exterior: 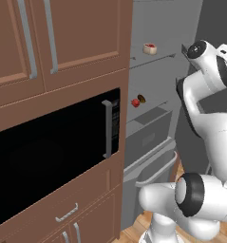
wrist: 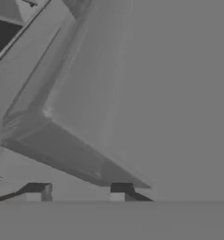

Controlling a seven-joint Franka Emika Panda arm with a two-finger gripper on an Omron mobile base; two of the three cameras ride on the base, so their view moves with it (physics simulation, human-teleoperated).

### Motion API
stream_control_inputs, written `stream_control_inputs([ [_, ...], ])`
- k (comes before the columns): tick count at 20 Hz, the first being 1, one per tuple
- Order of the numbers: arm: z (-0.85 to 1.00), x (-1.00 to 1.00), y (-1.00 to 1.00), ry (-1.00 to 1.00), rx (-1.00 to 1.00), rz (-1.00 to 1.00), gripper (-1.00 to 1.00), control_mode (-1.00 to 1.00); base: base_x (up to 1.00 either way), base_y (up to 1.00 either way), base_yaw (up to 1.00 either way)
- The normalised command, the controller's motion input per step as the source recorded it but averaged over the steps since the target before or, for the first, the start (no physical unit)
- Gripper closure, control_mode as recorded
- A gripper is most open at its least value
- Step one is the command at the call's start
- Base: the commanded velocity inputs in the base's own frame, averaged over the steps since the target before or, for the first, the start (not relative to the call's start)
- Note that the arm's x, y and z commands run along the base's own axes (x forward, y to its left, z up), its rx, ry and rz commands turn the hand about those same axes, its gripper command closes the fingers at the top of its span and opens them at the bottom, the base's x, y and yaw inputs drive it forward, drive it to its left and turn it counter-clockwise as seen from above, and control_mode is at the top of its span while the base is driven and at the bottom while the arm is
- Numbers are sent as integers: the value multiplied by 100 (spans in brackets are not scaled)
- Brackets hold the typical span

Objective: Gather the sweet potato and bell pepper from the fridge and place them on a tray on the dining counter. Then gather the steak and fish from the fridge and place them on the other tray.

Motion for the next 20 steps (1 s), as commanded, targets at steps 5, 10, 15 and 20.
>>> stream_control_inputs([
  [5, -20, 30, -100, 9, 0, -5, -100, -100, 0, 0, 0],
  [10, -33, 45, -100, 9, 0, -2, -100, -100, 0, 0, 0],
  [15, -8, 38, -100, 5, 0, 0, -100, -100, 0, 0, 0],
  [20, -4, -87, -19, -15, -3, 1, -100, -100, 0, 0, 0],
])
